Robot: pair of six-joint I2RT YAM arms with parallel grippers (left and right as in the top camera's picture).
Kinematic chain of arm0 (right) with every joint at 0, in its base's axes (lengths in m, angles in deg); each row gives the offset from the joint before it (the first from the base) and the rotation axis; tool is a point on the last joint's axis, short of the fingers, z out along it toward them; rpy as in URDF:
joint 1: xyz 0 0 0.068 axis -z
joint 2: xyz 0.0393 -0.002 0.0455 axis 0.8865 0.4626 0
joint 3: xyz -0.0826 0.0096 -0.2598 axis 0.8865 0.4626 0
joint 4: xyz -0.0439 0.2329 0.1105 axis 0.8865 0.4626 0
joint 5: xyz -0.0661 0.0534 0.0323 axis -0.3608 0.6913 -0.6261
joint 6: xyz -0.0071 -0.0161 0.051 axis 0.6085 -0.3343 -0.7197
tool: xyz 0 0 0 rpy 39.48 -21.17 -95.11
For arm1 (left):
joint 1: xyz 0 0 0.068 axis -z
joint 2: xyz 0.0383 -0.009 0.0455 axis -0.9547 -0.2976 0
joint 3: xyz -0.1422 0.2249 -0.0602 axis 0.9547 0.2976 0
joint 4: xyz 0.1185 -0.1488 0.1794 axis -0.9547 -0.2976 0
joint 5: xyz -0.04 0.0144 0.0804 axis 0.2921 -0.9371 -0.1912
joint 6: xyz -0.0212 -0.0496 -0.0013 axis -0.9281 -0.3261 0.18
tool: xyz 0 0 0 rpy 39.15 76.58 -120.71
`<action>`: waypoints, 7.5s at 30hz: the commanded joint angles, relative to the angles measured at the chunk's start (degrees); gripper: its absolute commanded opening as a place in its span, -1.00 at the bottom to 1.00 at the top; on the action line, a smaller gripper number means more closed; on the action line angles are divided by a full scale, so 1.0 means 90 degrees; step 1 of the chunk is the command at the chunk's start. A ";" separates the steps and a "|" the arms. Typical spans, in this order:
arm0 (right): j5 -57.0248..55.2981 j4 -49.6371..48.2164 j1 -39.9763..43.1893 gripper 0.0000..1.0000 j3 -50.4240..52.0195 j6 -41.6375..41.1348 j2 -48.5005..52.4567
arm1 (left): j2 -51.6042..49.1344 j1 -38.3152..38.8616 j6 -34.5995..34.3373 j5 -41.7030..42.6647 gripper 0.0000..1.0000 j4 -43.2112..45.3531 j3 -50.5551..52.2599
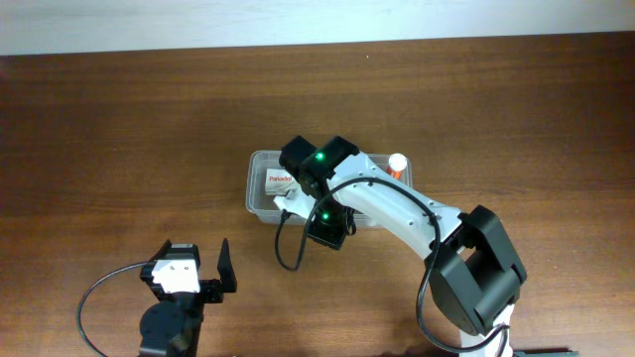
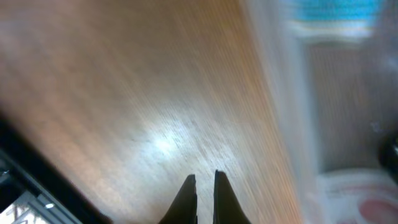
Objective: Pack container
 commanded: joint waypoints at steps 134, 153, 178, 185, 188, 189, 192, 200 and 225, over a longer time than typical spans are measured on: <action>0.0206 0.1229 -0.0287 0.97 -0.3201 -0.1865 -0.7072 | 0.0058 -0.0039 0.0121 0.0066 0.99 0.0015 0.0041; -0.0036 0.1627 -0.0287 0.97 -0.3201 -0.1639 -1.0353 | 0.0058 -0.0039 0.0121 0.0066 0.99 0.0015 0.0041; -0.0301 0.2178 -0.0282 0.97 -0.3201 -0.1112 -1.2298 | 0.0058 -0.0039 0.0121 0.0066 0.99 0.0012 0.0041; -0.0469 0.2412 -0.0282 0.97 -0.3201 -0.1112 -1.2468 | 0.0058 -0.0039 0.0121 0.0066 1.00 0.0015 0.0041; -0.0685 0.2657 -0.0282 0.96 -0.3174 -0.1156 -1.2480 | 0.0058 -0.0039 0.0121 0.0066 1.00 0.0015 0.0041; -0.0653 0.2652 -0.0282 0.97 -0.3160 -0.1156 -1.2502 | 0.0058 -0.0039 0.0121 0.0066 0.99 0.0015 0.0041; -0.0658 0.2652 -0.0282 0.97 -0.3160 -0.1158 -1.2512 | 0.0058 -0.0039 0.0121 0.0066 0.99 0.0015 0.0041; -0.0318 0.2310 -0.0282 0.97 -0.2941 -0.1086 -1.2512 | 0.0058 -0.0039 0.0121 0.0066 1.00 0.0015 0.0041; 0.1372 -0.6331 -0.0289 0.97 0.6341 -0.2004 -1.2500 | 0.0058 -0.0039 0.0121 0.0066 0.99 0.0012 0.0041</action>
